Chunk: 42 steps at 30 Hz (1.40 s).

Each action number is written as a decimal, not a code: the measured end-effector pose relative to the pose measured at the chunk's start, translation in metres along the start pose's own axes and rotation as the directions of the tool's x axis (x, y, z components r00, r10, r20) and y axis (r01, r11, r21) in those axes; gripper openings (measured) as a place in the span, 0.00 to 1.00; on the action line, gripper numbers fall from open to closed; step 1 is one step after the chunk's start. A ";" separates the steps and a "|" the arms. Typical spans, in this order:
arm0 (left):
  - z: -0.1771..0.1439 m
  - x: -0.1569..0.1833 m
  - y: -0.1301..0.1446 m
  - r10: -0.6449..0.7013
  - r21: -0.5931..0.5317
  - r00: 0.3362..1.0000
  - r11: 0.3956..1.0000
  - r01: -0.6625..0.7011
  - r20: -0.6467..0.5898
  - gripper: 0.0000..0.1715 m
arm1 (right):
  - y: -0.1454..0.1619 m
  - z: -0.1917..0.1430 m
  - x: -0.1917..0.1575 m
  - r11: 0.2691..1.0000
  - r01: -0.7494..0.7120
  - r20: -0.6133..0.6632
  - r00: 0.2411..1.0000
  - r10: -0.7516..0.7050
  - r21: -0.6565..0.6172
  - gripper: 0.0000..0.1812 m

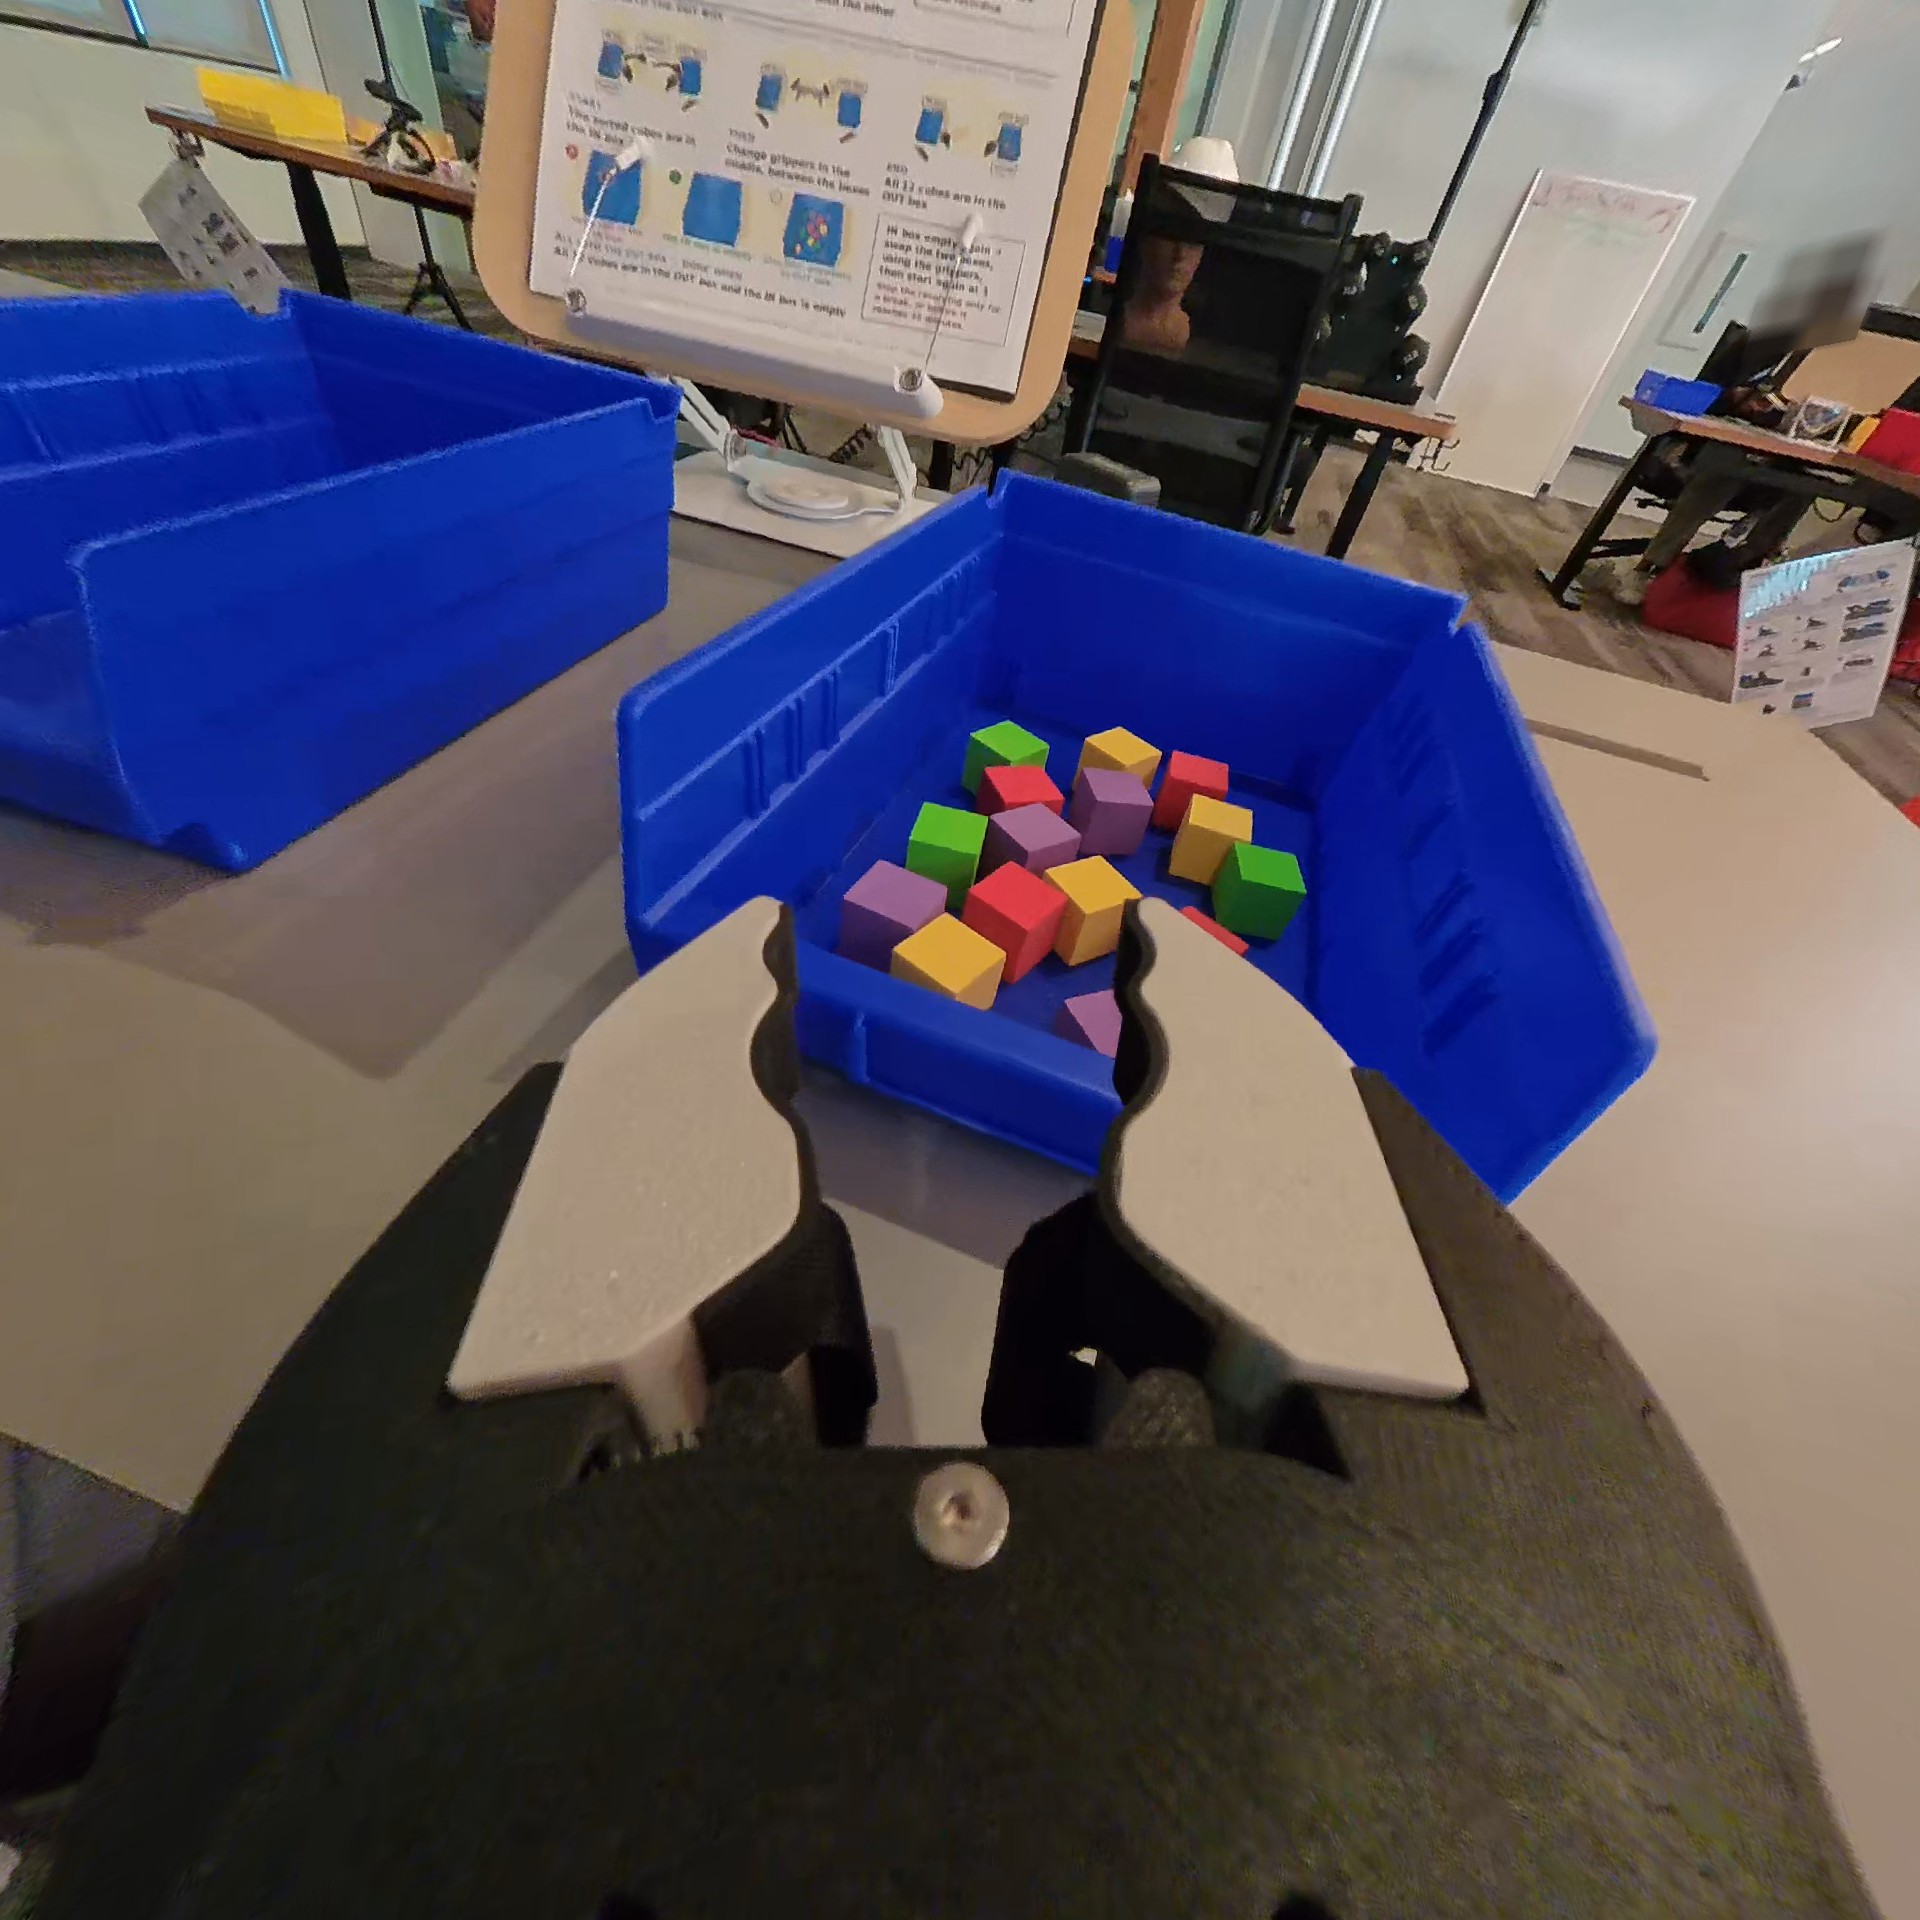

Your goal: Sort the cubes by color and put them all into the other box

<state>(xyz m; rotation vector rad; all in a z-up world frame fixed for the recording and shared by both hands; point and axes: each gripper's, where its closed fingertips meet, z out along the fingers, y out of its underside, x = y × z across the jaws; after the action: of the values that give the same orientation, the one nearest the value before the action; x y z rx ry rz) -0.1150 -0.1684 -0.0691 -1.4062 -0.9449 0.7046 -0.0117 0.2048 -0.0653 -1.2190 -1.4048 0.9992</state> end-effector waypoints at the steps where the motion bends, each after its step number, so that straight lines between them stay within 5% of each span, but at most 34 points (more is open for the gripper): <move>1: 0.002 0.002 -0.002 -0.006 0.001 1.000 1.000 0.006 -0.007 0.44 | -0.002 0.000 0.000 1.000 -0.003 -0.002 1.000 0.003 0.002 0.33; 12: 0.014 0.036 -0.052 0.073 0.089 0.987 0.994 -0.061 -0.143 0.42 | -0.016 -0.007 0.013 0.999 -0.024 -0.019 1.000 0.025 0.046 0.33; 18: 0.023 0.033 -0.060 0.050 0.051 0.996 0.998 -0.046 -0.068 0.45 | -0.002 -0.008 0.022 1.000 -0.013 -0.033 0.999 0.014 0.023 0.34; 25: 0.025 0.018 -0.041 0.025 0.024 0.998 0.999 -0.024 -0.057 0.48 | 0.002 -0.004 0.018 1.000 0.017 -0.048 0.999 -0.016 0.014 0.34; 29: 0.026 -0.013 -0.033 0.083 -0.020 0.993 0.996 -0.082 0.080 0.51 | 0.004 0.003 -0.019 1.000 0.023 0.004 1.000 -0.023 -0.015 0.39; 34: 0.029 -0.029 -0.025 0.118 -0.043 0.988 0.992 -0.114 0.098 0.50 | 0.004 0.009 -0.055 0.999 0.013 -0.002 1.000 -0.013 -0.030 0.40; 42: 0.048 -0.039 -0.007 0.145 -0.121 0.980 0.984 -0.129 0.134 0.47 | 0.003 0.036 -0.053 0.995 -0.014 -0.059 0.998 0.008 -0.098 0.34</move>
<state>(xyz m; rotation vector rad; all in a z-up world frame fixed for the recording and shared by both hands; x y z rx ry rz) -0.1767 -0.1794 -0.0710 -1.5468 -1.0189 0.8758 -0.0465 0.1537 -0.0830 -1.3192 -1.4174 0.9033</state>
